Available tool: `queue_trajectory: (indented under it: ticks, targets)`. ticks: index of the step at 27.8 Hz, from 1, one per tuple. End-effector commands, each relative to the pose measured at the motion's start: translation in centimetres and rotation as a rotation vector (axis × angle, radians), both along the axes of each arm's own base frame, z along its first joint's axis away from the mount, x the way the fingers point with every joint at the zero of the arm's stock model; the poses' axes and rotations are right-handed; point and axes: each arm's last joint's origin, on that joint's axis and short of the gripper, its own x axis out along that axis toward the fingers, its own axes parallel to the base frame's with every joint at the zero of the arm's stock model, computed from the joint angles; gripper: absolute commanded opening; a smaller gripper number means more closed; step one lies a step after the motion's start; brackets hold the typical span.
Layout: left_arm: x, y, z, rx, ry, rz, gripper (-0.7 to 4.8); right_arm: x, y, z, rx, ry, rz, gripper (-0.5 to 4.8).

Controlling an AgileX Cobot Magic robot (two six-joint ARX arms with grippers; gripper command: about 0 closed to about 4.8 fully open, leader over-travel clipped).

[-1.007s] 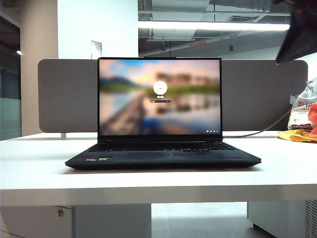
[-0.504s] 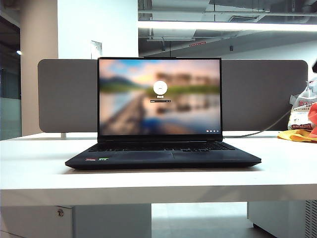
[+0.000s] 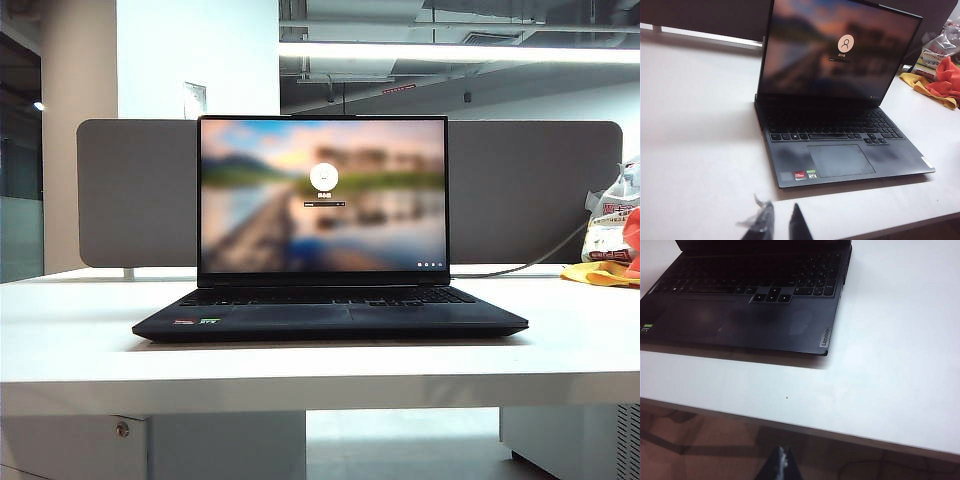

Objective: Open the lid of the laptop and use the keypad to enter the password "123".

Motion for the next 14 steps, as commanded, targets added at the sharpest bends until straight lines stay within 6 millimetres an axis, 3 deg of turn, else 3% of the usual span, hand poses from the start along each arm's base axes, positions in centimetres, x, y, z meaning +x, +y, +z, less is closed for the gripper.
queue_trajectory:
  ticks: [1, 6, 8, 14]
  targets:
    - [0.0, 0.0, 0.2, -0.006, -0.018, -0.003, 0.49, 0.0, 0.0, 0.2, 0.007, -0.010, -0.002, -0.05]
    - [0.0, 0.0, 0.2, 0.009, -0.023, -0.004, 0.49, 0.0, 0.0, 0.1, 0.007, -0.010, -0.003, -0.05]
    - [0.1, 0.2, 0.2, 0.117, -0.052, 0.044, 0.49, 0.0, 0.0, 0.1, 0.007, -0.010, -0.002, -0.05]
    - [1.6, 0.6, -1.5, 0.218, -0.094, 0.173, 0.49, 0.0, 0.0, 0.2, 0.007, -0.010, -0.002, -0.05]
